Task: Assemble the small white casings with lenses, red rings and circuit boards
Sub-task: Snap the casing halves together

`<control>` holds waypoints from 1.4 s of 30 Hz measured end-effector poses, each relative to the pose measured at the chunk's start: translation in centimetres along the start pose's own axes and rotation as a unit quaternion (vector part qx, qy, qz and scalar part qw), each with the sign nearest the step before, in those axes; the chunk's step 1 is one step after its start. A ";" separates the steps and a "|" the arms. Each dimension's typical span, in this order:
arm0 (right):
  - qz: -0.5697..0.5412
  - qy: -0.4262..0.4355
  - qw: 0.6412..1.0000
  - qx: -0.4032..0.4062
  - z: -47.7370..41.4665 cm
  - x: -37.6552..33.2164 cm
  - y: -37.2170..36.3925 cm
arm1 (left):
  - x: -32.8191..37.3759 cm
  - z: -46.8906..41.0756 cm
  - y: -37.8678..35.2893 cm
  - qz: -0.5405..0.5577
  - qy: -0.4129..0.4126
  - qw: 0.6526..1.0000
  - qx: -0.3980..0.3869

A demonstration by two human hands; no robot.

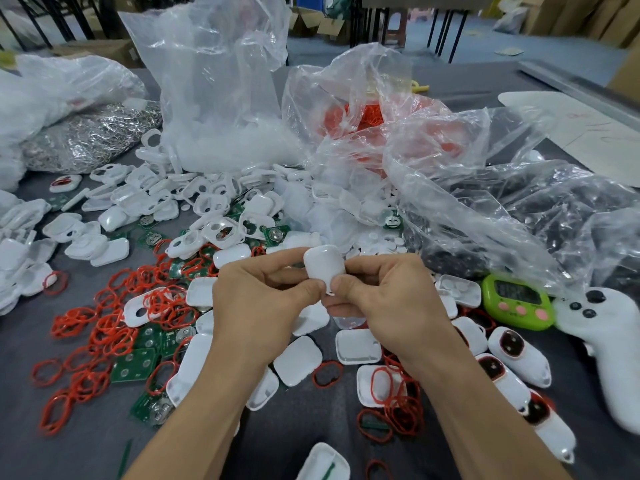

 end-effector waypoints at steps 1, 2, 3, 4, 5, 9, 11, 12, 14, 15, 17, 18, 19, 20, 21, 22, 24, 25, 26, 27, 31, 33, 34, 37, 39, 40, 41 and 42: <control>0.003 0.000 1.000 -0.001 -0.1 0.0 -0.1 | 0.0 0.1 -0.2 -0.014 -0.006 1.000 0.008; 0.006 -0.001 1.000 -0.002 -0.2 -0.1 -0.2 | 0.1 0.2 -0.3 -0.033 -0.016 0.999 0.017; 0.003 -0.002 1.000 -0.005 -0.2 -0.1 -0.2 | 0.3 0.3 -0.4 -0.049 -0.026 0.998 0.024; -0.009 -0.003 1.000 -0.009 -0.3 -0.1 -0.2 | 0.4 0.4 -0.5 -0.052 -0.035 0.998 0.027; -0.032 -0.008 0.999 -0.014 -0.4 -0.1 -0.2 | 0.5 0.4 -0.6 -0.039 -0.038 0.998 0.025; -0.022 0.017 1.000 0.013 -0.1 -0.2 -0.2 | 0.3 0.4 -0.4 -0.020 -0.012 0.999 0.035; 0.030 0.062 0.996 0.051 0.3 -0.1 -0.7 | 0.4 0.6 -0.3 -0.078 -0.018 0.995 0.060; 0.032 0.078 0.995 0.046 0.5 -0.1 -1.2 | 0.6 0.8 -0.3 -0.102 -0.030 0.991 0.075; 0.014 0.090 0.996 0.008 0.6 0.0 -2.3 | 0.9 1.3 -0.4 -0.135 -0.061 0.984 0.098; 0.000 0.089 0.996 -0.011 0.5 0.0 -2.7 | 1.0 1.5 -0.5 -0.146 -0.084 0.981 0.098; -0.051 0.081 0.994 -0.045 0.4 -0.1 -2.7 | 1.0 1.6 -0.6 -0.163 -0.128 0.975 0.080; -0.082 0.064 0.992 -0.066 0.4 -0.3 -2.5 | 1.0 1.5 -0.5 -0.156 -0.136 0.976 0.070; -0.106 0.041 0.990 -0.086 0.3 -0.4 -2.3 | 1.0 1.2 -0.4 -0.135 -0.132 0.980 0.060; -0.122 0.019 0.987 -0.102 0.3 -0.5 -2.0 | 0.9 0.9 -0.3 -0.108 -0.122 0.985 0.049; -0.130 0.004 0.985 -0.114 0.2 -0.5 -1.7 | 0.8 0.6 -0.2 -0.078 -0.108 0.990 0.037; -0.133 -0.007 0.984 -0.121 0.1 -0.6 -1.5 | 0.7 0.3 -0.1 -0.051 -0.095 0.994 0.026; -0.126 -0.018 0.986 -0.109 0.0 -0.7 -1.1 | 0.5 0.1 0.1 -0.025 -0.080 0.996 0.017; -0.116 -0.019 0.988 -0.100 0.0 -0.8 -0.9 | 0.5 0.0 0.1 -0.024 -0.078 0.997 0.013; -0.104 -0.019 0.990 -0.098 0.0 -0.8 -0.9 | 0.4 0.0 0.0 -0.020 -0.077 0.997 0.007; -0.090 -0.015 0.991 -0.101 0.1 -0.8 -0.8 | 0.4 0.0 0.0 -0.008 -0.076 0.997 0.001; -0.044 0.032 0.997 -0.058 0.2 -1.2 -0.1 | 0.4 -0.1 0.0 0.015 -0.075 0.997 -0.001; -0.027 0.066 0.997 -0.022 0.2 -1.3 0.2 | 0.4 0.0 0.0 0.013 -0.077 0.997 0.007; -0.024 0.080 0.996 -0.012 0.3 -1.4 0.2 | 0.5 0.1 -0.1 0.008 -0.083 0.996 0.010; -0.009 0.123 0.992 0.013 0.5 -1.5 0.2 | 0.8 0.2 -0.2 -0.019 -0.115 0.993 0.011; -0.017 0.135 0.990 0.023 0.6 -1.7 0.1 | 0.9 0.2 -0.1 -0.027 -0.133 0.991 0.007; -0.028 0.130 0.991 0.024 0.6 -1.7 0.1 | 0.9 0.2 0.0 -0.025 -0.136 0.990 0.004; -0.042 0.115 0.992 0.025 0.5 -1.7 0.1 | 0.9 0.2 0.0 -0.016 -0.130 0.991 0.001; -0.057 0.088 0.994 0.025 0.4 -1.5 0.1 | 0.8 0.2 -0.1 -0.004 -0.114 0.993 -0.003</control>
Point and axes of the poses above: each hand's wrist, its own z-axis away from the middle knuckle, its own y-axis out of the back of the hand, x = y × z, the point moved 3 cm from there along -z, towards the middle knuckle, and after that the axes turned 7 degrees about -y, right-handed, at the moved point
